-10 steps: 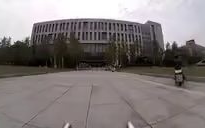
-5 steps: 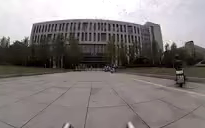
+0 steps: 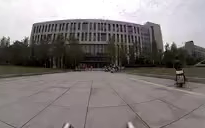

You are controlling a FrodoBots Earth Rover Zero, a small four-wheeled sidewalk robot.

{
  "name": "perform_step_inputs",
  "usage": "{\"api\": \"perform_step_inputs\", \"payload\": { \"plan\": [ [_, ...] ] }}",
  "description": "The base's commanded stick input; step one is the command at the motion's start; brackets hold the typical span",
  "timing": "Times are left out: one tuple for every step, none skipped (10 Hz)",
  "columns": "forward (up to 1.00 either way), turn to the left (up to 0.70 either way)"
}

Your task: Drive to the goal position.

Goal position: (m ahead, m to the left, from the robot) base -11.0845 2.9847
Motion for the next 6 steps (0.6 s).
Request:
{"api": "perform_step_inputs", "payload": {
  "plan": [
    [0.16, 0.00],
    [0.18, 0.00],
    [0.20, 0.00],
    [0.22, 0.00],
    [0.23, 0.00],
    [0.25, 0.00]
  ]
}}
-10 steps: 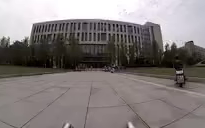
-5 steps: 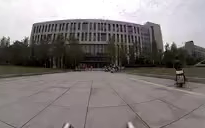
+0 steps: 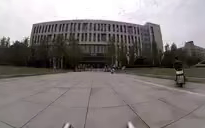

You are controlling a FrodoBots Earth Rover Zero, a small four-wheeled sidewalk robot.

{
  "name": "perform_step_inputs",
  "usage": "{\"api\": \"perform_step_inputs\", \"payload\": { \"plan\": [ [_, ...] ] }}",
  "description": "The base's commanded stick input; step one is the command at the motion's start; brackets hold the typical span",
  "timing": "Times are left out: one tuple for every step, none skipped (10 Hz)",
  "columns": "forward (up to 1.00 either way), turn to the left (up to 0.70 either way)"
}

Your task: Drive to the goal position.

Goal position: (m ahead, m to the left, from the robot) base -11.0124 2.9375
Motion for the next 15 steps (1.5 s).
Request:
{"api": "perform_step_inputs", "payload": {
  "plan": [
    [0.27, 0.00],
    [0.36, 0.00],
    [0.48, 0.00],
    [0.54, 0.00],
    [0.57, 0.00],
    [0.58, 0.00],
    [0.56, 0.00],
    [0.35, 0.00],
    [0.08, 0.00],
    [0.00, 0.00],
    [0.00, 0.00],
    [0.00, 0.00],
    [0.00, 0.00],
    [0.00, 0.00],
    [0.00, 0.00]
  ]
}}
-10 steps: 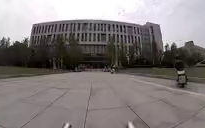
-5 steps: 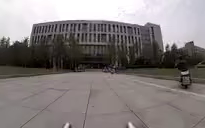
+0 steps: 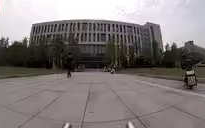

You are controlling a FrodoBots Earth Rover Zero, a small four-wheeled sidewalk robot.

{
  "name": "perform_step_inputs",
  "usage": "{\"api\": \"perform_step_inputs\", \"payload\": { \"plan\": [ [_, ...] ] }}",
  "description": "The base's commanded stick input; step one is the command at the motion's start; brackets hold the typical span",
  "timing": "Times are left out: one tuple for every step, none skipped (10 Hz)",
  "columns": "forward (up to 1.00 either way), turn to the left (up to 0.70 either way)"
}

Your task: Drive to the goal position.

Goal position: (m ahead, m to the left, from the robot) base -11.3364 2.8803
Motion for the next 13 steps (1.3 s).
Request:
{"api": "perform_step_inputs", "payload": {
  "plan": [
    [0.00, 0.00],
    [0.00, 0.00],
    [0.00, 0.00],
    [0.14, 0.00],
    [0.45, 0.00],
    [0.80, 0.00],
    [0.85, 0.00],
    [0.85, 0.00],
    [0.85, 0.00],
    [0.85, 0.00],
    [0.85, 0.00],
    [0.85, 0.00],
    [0.85, 0.00]
  ]
}}
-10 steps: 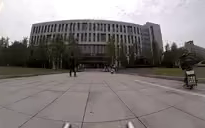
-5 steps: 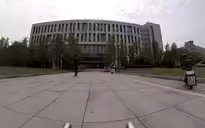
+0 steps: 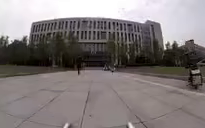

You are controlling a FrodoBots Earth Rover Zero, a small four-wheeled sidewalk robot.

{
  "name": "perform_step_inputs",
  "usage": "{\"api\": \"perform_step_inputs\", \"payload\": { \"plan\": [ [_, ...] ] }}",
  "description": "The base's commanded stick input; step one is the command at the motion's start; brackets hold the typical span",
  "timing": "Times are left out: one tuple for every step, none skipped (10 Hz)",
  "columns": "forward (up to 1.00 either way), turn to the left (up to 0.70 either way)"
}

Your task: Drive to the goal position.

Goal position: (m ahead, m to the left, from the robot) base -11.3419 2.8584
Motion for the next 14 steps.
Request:
{"api": "perform_step_inputs", "payload": {
  "plan": [
    [0.85, 0.00],
    [0.85, 0.00],
    [0.85, 0.00],
    [0.85, 0.00],
    [0.85, 0.00],
    [0.85, 0.00],
    [0.85, 0.00],
    [0.85, 0.00],
    [0.85, 0.00],
    [0.85, 0.00],
    [0.85, 0.00],
    [0.85, 0.00],
    [0.85, 0.00],
    [0.85, 0.00]
  ]
}}
